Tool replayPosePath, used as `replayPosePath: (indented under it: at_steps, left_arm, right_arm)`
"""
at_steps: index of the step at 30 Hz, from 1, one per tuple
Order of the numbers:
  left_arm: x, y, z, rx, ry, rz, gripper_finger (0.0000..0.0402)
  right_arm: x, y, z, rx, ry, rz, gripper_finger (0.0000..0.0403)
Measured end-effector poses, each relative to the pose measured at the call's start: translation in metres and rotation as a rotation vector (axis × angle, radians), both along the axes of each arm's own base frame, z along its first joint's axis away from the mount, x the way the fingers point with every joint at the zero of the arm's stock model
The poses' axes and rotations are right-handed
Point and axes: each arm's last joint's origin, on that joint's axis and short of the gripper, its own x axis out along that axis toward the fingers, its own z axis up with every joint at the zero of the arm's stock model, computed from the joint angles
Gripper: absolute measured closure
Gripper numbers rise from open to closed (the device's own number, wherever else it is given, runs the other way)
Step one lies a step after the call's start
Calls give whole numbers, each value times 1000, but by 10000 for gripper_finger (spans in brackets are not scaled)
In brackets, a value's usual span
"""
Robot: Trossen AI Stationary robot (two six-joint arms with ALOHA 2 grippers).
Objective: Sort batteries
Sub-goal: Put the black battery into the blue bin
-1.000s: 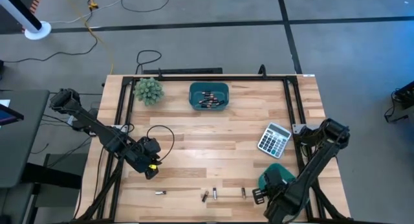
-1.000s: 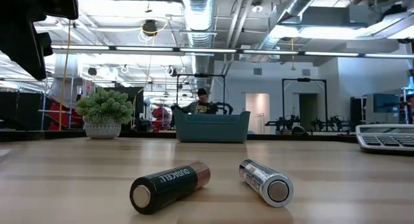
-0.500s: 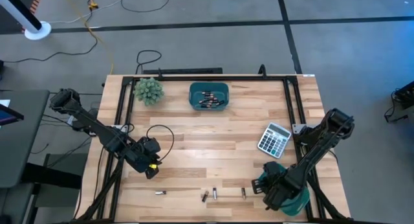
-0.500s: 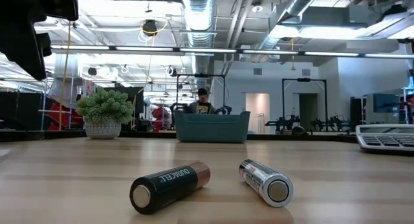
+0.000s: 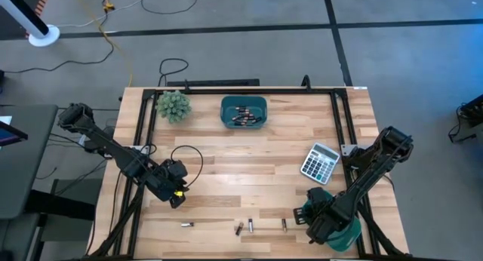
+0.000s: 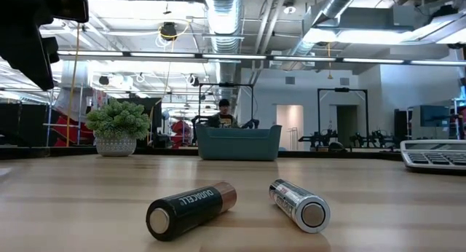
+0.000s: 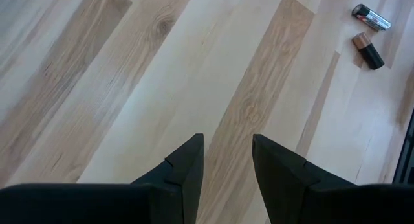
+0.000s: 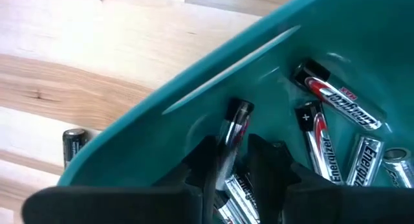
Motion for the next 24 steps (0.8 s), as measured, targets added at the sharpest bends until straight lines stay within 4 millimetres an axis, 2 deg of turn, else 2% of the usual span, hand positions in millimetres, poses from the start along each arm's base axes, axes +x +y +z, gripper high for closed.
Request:
replayPosePath:
  at_steps: [6,11,24]
  left_arm:
    - [0,0,0,2,0,-4,276]
    - [0,0,0,2,0,-4,276]
    - [0,0,0,5,2,-12,276]
  right_arm:
    - [0,0,1,3,-3,0,300]
    - [-2,-1,10,30,-25,3,300]
    - [-16,-13,53,158,-119,-46,300]
